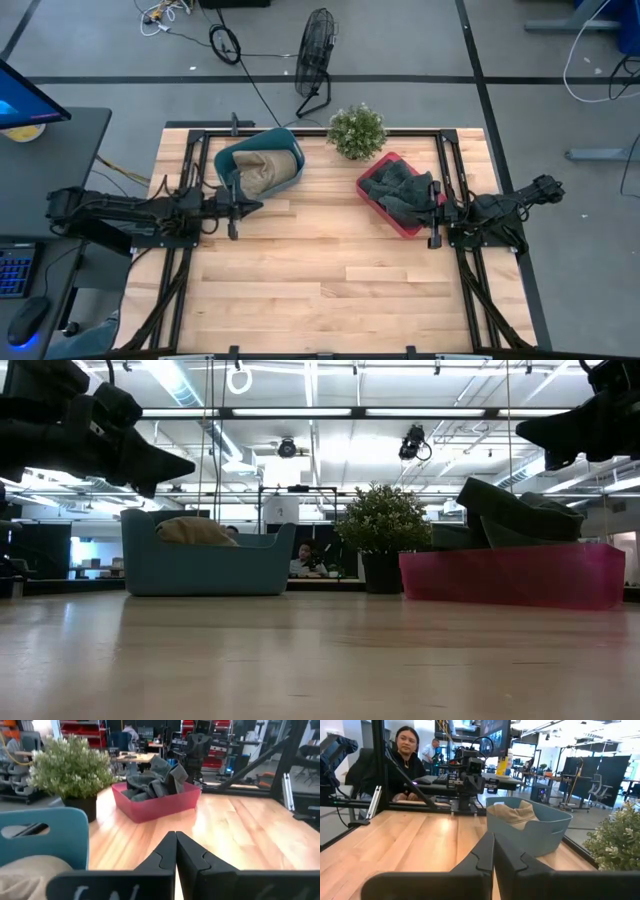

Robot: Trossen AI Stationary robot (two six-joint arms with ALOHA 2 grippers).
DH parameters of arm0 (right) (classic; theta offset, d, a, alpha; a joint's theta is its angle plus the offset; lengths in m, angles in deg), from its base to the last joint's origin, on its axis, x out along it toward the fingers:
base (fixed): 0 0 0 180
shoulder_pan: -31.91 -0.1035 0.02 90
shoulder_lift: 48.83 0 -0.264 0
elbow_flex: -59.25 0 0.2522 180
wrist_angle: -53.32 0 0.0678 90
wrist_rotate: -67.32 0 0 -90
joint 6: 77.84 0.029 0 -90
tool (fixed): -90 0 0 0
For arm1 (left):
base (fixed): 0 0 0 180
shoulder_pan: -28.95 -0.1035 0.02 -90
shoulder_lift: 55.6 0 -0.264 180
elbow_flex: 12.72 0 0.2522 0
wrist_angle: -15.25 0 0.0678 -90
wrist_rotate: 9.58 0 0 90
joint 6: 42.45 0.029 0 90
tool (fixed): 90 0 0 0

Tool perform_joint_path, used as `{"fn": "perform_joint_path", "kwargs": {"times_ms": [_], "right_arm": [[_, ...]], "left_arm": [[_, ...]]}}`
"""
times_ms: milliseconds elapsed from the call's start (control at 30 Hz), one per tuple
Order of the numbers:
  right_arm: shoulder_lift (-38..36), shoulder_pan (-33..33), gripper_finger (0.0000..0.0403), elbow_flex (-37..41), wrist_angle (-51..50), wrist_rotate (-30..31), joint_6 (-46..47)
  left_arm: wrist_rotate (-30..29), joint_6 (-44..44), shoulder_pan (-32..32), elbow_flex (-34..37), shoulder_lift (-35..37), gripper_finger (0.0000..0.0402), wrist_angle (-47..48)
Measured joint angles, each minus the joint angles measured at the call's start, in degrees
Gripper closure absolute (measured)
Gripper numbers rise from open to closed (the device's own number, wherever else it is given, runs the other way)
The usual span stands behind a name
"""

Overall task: Pick & Place hat
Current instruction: Return to home position

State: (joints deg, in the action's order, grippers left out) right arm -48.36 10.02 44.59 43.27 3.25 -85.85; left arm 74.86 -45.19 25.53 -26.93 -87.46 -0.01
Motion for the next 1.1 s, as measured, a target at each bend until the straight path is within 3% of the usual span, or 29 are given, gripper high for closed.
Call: {"fn": "perform_joint_path", "kwargs": {"times_ms": [333,633,1100], "right_arm": [[0.0,0.0,0.0392,0.0,0.0,0.0,0.0],[0.02,0.0,0.0392,-0.01,-0.01,0.0,-0.01],[0.02,0.0,0.0392,-0.04,0.0,-0.02,0.0]], "left_arm": [[0.02,-3.82,1.62,0.02,1.44,0.0378,-1.8],[4.32,-2.19,2.43,0.02,13.28,0.0377,2.67],[4.35,0.92,2.36,0.04,21.42,0.0376,10.41]]}}
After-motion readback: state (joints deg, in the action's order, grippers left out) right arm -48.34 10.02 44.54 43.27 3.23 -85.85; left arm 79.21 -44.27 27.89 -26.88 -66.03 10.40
